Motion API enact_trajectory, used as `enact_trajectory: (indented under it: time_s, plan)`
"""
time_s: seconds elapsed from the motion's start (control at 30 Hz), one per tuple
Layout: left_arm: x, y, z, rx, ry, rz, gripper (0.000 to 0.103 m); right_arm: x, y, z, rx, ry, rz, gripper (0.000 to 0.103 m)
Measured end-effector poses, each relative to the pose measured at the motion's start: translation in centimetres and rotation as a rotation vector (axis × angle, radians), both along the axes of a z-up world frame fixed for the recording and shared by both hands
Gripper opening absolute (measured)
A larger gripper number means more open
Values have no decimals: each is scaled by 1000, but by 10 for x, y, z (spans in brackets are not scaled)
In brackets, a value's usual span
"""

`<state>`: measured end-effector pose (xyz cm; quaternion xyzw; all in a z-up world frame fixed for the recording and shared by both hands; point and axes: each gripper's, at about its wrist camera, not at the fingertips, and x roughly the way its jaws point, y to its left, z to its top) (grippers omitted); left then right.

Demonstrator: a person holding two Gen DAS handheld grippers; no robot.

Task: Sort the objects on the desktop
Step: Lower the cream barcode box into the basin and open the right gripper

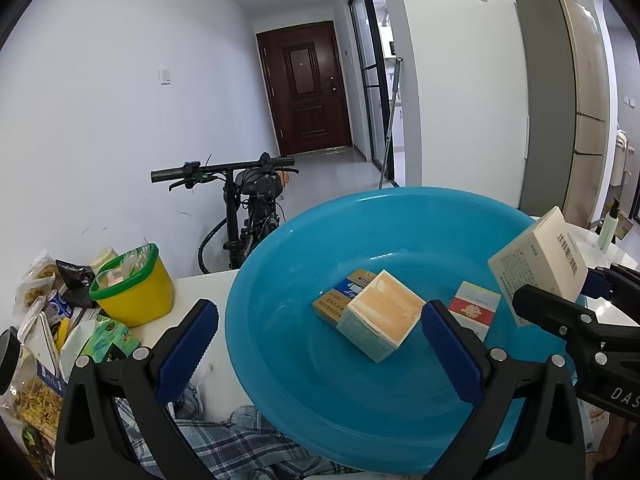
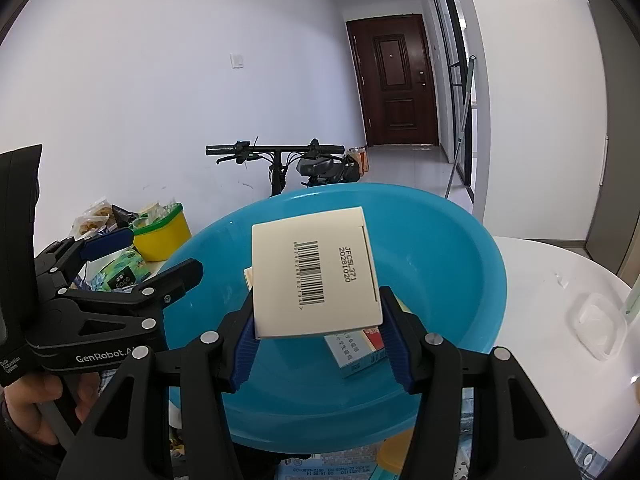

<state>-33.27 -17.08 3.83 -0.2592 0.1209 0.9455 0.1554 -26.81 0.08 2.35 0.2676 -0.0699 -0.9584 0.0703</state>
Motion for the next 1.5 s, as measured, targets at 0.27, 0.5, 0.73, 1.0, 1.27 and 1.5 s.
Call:
enact_trajectory:
  time_s: [0.27,0.5,0.73,1.0,1.27,1.5]
  plan:
    - [2,0,1,-7,6,-11,103,0,-1,0,5,-1,3,54]
    - [1,-1,2,1,-5,-13,103,-1,-1,0,9,5,-3,54]
    - [1,-2,3,0,-4,-12,103,-2,-1,-1,6,4,-7,54]
    - [2,-2,4,-7,-1,-12,103,-2,0,-1,3,8,-9,54]
    - [2,-3,6,-12,2,-9,103,-1,2,-2,-8,15,-17,54]
    - [2,-7,10,-2,4,-9,103,2,3,-4,-16,10,-23,54]
